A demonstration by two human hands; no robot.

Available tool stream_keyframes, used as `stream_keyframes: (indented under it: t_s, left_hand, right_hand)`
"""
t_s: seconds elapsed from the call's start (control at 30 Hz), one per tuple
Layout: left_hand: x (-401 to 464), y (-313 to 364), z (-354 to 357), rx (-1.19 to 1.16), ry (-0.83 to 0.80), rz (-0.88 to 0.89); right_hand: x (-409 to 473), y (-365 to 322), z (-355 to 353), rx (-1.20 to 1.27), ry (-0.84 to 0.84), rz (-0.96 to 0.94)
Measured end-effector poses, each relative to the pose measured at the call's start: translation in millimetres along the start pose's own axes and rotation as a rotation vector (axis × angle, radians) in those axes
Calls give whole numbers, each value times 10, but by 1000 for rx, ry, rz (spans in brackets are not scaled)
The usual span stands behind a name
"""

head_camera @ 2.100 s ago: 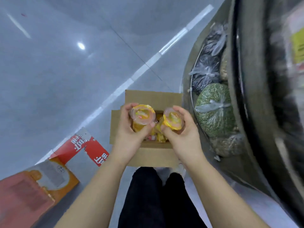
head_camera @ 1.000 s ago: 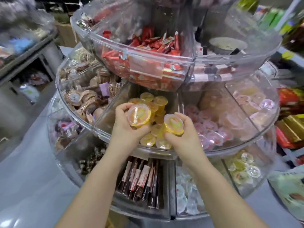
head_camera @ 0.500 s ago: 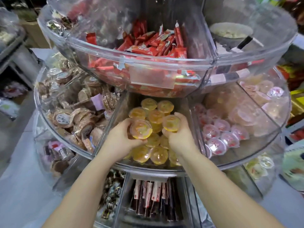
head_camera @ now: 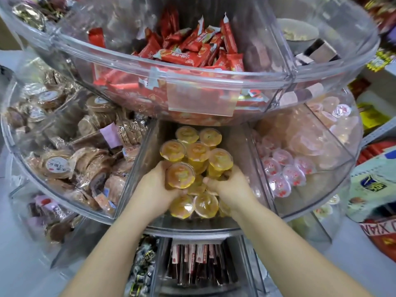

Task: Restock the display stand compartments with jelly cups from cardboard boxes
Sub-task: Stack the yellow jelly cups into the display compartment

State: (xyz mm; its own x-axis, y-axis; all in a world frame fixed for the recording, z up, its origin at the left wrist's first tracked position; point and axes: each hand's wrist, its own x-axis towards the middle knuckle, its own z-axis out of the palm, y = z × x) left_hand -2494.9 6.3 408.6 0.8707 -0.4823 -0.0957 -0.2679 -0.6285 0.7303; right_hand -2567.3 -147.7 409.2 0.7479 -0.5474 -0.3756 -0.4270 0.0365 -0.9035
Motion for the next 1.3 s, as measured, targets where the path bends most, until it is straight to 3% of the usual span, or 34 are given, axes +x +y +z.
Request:
stream_keyframes:
  t_s: [0.23,0.43,0.7,0.77,0.9,0.97,1.13,1.3]
  left_hand:
    - [-9,-18,-4,-22,2,8]
    - [-8,-11,24,-14,63,-27]
    - [-17,39,27,32,89,-102]
    - [-32,66,25,48,82,-132]
    - [-132,111,5,128,54,-225]
    - [-193,90,-38,137,15,-266]
    - [-279,57,-163,-137,-74,-287]
    - [-310,49,-179,-94,-66,-284]
  right_hand:
    - [139,-65,175,109,241,102]
    - [218,-103,204,-11,254,73]
    - [-54,-62,-67,321,12,175]
    - [-110,-18,-113,252,-66,150]
    - [-132,-123,60,-257,-365,2]
    - [-95,-192,184,-384,-399,-102]
    - [-18,-228,346,-390,-425,-132]
    - [-22,-173,432,-366,-412,-172]
